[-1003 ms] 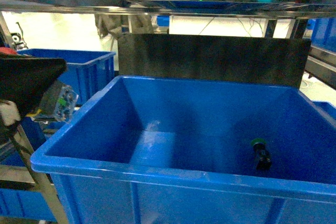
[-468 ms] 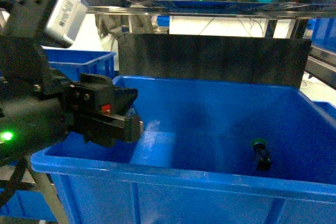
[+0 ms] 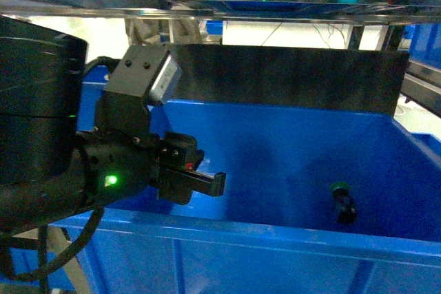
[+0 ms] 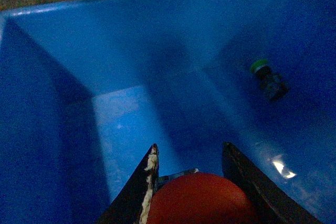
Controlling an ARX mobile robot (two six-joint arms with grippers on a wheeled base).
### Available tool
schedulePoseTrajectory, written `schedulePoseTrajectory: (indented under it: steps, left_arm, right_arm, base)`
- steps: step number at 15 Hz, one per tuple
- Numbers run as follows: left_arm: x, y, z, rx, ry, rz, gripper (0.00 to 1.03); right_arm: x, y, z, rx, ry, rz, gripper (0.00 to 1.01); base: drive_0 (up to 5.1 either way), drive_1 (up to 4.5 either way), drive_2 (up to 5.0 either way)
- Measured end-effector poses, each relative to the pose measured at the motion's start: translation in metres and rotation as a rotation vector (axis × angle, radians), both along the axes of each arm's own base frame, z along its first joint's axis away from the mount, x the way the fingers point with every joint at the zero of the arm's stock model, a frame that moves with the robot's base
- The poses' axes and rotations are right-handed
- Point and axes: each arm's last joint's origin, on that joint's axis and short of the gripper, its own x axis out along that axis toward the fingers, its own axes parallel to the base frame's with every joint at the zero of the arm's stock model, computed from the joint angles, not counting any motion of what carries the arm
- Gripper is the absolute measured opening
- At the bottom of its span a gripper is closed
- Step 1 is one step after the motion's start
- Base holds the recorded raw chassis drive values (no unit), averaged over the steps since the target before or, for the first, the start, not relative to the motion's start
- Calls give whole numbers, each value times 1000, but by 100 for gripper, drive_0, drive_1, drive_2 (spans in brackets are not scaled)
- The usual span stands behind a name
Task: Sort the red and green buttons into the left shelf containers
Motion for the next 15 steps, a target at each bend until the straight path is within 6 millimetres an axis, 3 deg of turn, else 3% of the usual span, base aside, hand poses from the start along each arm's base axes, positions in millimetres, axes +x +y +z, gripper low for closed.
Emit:
schedulePoseTrajectory:
  steps: [2,5,9,10,11,13,15]
  left_arm:
    - [17,-14,-7,52,16,-4,31]
    - [26,-27,-9,124,6,-34,31]
    - [30,-23,-30,174,86,-7,31]
    - [41,-27,-18,98,45,-4,62]
    - [42,-29,-16,75,45,0,75]
    - [39,-32,-15,63,55,-9,96]
    - [33,-31,-2,34,33,-4,98]
  right_arm:
    - [0,0,0,0,0,0,98]
    - [0,0,0,0,0,0,98]
    - [0,0,0,0,0,0,98]
    - [0,0,0,0,0,0,98]
    - [0,0,0,0,0,0,98]
    - [0,0,0,0,-1,0,98]
    - [0,0,0,0,0,0,98]
  base:
    - [0,0,0]
    - [0,0,0]
    - [0,0,0]
    - [0,0,0]
    - [0,0,0]
    - [0,0,0]
    - [0,0,0]
